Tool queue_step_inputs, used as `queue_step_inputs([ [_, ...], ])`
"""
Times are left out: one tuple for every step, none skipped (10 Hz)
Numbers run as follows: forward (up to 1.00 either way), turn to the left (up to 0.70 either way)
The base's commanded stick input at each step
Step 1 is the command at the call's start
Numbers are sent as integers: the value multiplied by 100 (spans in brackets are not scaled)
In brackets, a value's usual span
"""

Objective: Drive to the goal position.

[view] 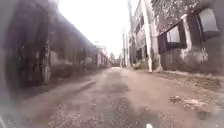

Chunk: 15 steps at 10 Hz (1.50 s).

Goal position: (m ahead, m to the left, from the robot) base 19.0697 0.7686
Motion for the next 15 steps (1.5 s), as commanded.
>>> queue_step_inputs([
  [100, 0],
  [100, 0],
  [100, 0],
  [100, 0],
  [100, 0],
  [100, 0],
  [100, 0],
  [100, 0],
  [100, 0],
  [100, 0],
  [100, 0],
  [100, 0],
  [100, 0],
  [100, 0],
  [100, 0],
])
